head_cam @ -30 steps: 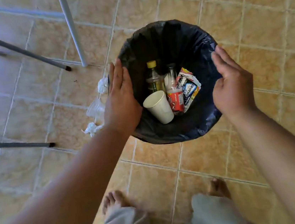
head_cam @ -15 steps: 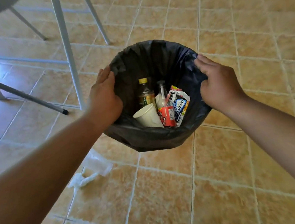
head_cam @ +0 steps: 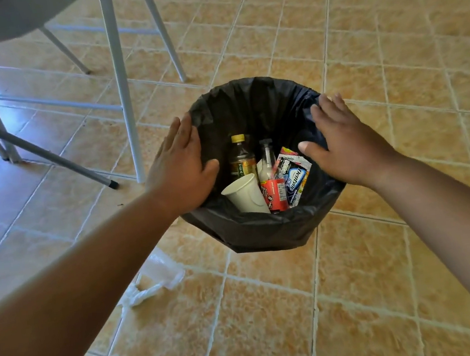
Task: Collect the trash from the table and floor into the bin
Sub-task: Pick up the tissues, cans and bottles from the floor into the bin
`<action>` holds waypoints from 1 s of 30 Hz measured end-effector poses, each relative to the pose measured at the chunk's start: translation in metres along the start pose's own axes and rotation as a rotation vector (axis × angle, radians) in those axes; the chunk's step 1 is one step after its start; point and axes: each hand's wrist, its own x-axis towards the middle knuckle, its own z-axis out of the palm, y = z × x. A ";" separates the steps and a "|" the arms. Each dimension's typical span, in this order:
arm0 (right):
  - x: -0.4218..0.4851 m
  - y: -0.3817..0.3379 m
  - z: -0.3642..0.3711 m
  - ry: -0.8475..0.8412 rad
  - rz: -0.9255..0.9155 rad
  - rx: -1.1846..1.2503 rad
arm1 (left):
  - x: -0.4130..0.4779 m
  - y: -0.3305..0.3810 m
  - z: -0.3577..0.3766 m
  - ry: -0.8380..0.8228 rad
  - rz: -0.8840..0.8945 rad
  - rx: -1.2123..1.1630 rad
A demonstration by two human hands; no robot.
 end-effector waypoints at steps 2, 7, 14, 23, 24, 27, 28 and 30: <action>-0.005 -0.001 0.001 -0.018 -0.008 0.051 | 0.000 -0.002 -0.001 -0.009 0.004 0.009; -0.016 -0.009 0.010 0.045 -0.008 -0.024 | 0.002 -0.005 -0.003 -0.025 0.030 -0.019; -0.015 -0.022 0.012 0.027 -0.015 -0.004 | -0.003 -0.014 -0.009 -0.021 0.014 0.007; -0.010 -0.030 0.015 0.008 -0.024 -0.090 | -0.010 -0.022 -0.005 0.024 -0.020 -0.054; -0.010 -0.030 0.014 0.004 -0.024 -0.098 | -0.010 -0.022 -0.004 0.030 -0.019 -0.053; -0.009 -0.030 0.014 -0.003 -0.024 -0.119 | -0.010 -0.024 -0.002 0.041 -0.013 -0.057; -0.009 -0.030 0.014 -0.006 -0.026 -0.127 | -0.010 -0.025 -0.002 0.039 -0.009 -0.061; -0.009 -0.029 0.013 -0.007 -0.027 -0.137 | -0.011 -0.026 -0.001 0.048 0.000 -0.101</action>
